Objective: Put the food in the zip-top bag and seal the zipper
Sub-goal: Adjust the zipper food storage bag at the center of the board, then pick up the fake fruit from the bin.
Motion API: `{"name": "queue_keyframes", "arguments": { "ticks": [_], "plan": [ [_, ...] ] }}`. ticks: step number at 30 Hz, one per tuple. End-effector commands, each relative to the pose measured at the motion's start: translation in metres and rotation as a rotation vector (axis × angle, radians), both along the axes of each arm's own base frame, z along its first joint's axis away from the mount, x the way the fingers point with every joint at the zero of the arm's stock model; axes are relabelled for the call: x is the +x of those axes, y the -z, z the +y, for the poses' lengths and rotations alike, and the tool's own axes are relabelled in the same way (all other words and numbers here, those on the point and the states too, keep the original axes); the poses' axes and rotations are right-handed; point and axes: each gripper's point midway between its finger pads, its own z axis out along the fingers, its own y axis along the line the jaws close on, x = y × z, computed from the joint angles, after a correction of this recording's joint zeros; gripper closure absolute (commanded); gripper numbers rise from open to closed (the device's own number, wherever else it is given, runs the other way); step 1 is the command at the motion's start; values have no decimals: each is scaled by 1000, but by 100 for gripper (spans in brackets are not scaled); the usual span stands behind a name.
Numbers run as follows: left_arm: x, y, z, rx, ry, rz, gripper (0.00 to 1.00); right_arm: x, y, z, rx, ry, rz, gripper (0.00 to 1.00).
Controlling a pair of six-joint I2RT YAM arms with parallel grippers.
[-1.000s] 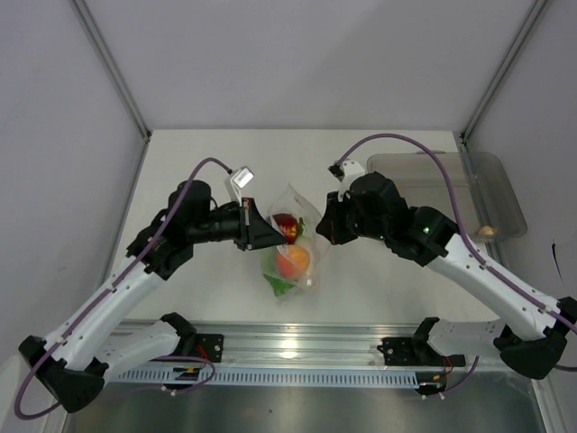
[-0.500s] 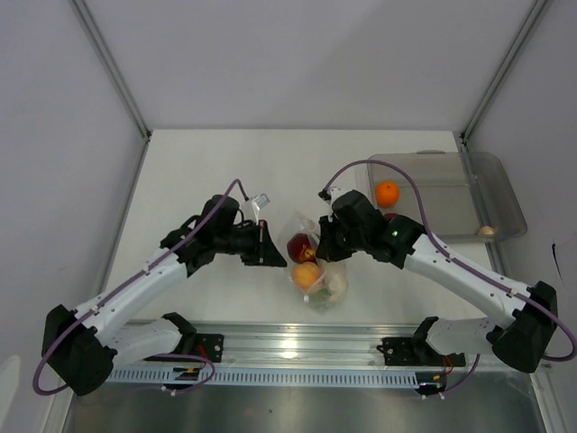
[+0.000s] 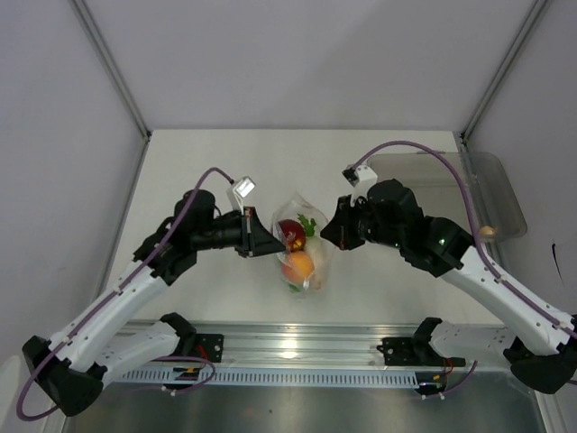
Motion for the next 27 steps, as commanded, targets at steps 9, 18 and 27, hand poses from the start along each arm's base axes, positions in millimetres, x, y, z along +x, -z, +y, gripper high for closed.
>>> {"name": "queue_keyframes", "arguments": {
  "ticks": [9,18,27],
  "plan": [
    [10,57,-3,74,-17,123,99,18,88,6,-175,31,130,88],
    [16,37,-10,52,-2,93,99,30,15,-1,-146,35,-19,36],
    [14,52,-11,61,6,120,100,107,-38,-71,-121,331,-117,1]
  ]
}}
